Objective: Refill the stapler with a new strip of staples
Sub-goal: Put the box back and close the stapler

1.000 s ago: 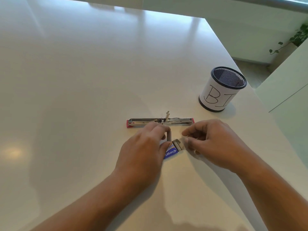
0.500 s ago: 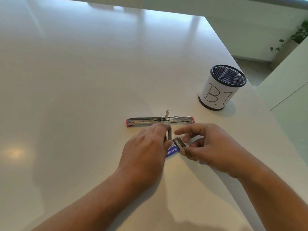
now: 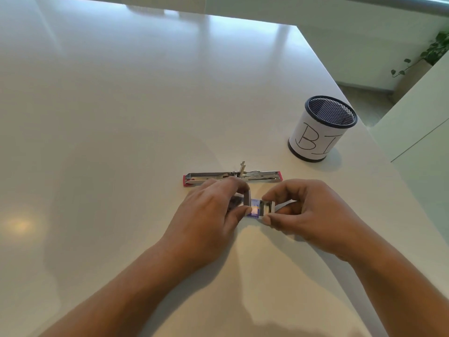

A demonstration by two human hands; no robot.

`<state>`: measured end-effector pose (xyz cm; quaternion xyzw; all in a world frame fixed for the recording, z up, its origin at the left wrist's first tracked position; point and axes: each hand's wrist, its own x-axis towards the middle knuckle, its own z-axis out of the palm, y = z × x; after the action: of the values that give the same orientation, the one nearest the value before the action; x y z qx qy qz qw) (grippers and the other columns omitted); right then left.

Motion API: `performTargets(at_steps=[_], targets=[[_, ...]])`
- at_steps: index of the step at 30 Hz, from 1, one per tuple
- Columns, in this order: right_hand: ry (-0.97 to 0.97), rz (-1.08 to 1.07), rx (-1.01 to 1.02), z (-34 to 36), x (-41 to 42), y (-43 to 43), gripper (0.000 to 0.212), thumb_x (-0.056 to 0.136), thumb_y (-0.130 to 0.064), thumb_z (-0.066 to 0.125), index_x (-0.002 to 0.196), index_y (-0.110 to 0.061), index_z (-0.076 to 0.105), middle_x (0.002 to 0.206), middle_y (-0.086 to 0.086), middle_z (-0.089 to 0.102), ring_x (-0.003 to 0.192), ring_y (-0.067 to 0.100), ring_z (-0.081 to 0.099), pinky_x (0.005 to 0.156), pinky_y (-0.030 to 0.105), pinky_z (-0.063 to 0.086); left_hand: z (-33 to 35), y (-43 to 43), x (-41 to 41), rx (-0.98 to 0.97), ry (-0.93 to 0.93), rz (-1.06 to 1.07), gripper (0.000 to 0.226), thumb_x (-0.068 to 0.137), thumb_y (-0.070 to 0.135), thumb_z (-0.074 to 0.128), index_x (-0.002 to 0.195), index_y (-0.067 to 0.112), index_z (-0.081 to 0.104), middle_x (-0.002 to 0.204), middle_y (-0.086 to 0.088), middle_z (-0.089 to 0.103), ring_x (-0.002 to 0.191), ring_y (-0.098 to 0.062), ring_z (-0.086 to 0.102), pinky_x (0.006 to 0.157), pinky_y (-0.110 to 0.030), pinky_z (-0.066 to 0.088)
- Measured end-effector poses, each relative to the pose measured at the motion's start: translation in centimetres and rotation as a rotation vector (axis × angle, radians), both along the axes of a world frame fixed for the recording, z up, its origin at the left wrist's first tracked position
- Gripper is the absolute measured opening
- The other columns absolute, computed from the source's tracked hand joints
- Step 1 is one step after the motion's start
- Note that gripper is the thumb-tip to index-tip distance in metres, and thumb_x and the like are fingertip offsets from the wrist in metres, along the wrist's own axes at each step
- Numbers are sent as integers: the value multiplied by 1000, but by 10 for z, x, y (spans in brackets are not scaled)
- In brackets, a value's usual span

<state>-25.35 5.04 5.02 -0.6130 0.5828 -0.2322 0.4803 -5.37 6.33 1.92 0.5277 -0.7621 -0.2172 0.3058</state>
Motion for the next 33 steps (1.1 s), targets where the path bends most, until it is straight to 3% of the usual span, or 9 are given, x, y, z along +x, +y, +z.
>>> performTargets(at_steps=[3, 5, 8, 10, 14, 18, 23, 33], targets=[[-118, -62, 41, 0, -1, 0, 23, 68, -13, 90, 85, -21, 75, 74, 14, 73, 51, 14, 60, 46, 24, 42, 1, -1, 3, 23, 58, -88, 24, 90, 30, 65, 113, 28, 60, 105, 13, 65, 98, -4, 53, 85, -23, 42], [-215, -95, 84, 0, -3, 0, 30, 61, -17, 90, 87, -17, 76, 88, 21, 75, 64, 22, 66, 55, 31, 44, 2, -3, 5, 19, 82, -124, 23, 89, 28, 67, 112, 27, 61, 105, 11, 66, 96, -6, 57, 85, -27, 46], [-397, -113, 181, 0, -5, 1, 39, 53, -18, 89, 90, -13, 77, 97, 26, 75, 79, 33, 72, 63, 32, 61, 3, -5, 7, -51, 80, -144, 24, 88, 27, 70, 110, 20, 66, 104, 8, 68, 93, -11, 62, 82, -31, 50], [-499, -120, 221, -1, -6, 0, 40, 57, -18, 86, 94, -9, 78, 98, 27, 76, 83, 30, 75, 71, 31, 64, 4, -5, 8, -106, 74, -142, 26, 87, 27, 70, 111, 17, 67, 103, 6, 70, 89, -13, 63, 79, -33, 52], [-679, -160, 278, 2, -7, -3, 27, 69, -15, 76, 94, -8, 80, 95, 25, 77, 78, 29, 78, 61, 23, 62, 7, -5, 9, -170, 121, -128, 30, 88, 28, 69, 113, 11, 68, 105, 0, 72, 89, -17, 67, 76, -38, 57], [-649, -173, 230, 3, -4, -3, 22, 62, -15, 78, 84, -11, 81, 86, 20, 78, 68, 25, 76, 58, 21, 61, 9, -2, 6, -255, 101, -131, 32, 86, 27, 69, 112, 8, 70, 108, -4, 74, 93, -20, 69, 78, -38, 57], [-635, -174, 231, 5, -5, -3, 26, 59, -17, 81, 84, -11, 81, 83, 17, 78, 64, 20, 75, 53, 18, 59, 10, 0, 4, -342, 90, -121, 31, 86, 25, 70, 110, 6, 70, 107, -6, 74, 93, -22, 70, 77, -38, 58], [-748, -142, 357, 0, -6, -5, 18, 55, -14, 82, 72, -13, 79, 74, 12, 75, 55, 11, 69, 49, 15, 56, 9, 4, 1, -347, 162, -165, 32, 88, 29, 70, 110, 6, 70, 109, -5, 75, 98, -19, 70, 83, -35, 56]])
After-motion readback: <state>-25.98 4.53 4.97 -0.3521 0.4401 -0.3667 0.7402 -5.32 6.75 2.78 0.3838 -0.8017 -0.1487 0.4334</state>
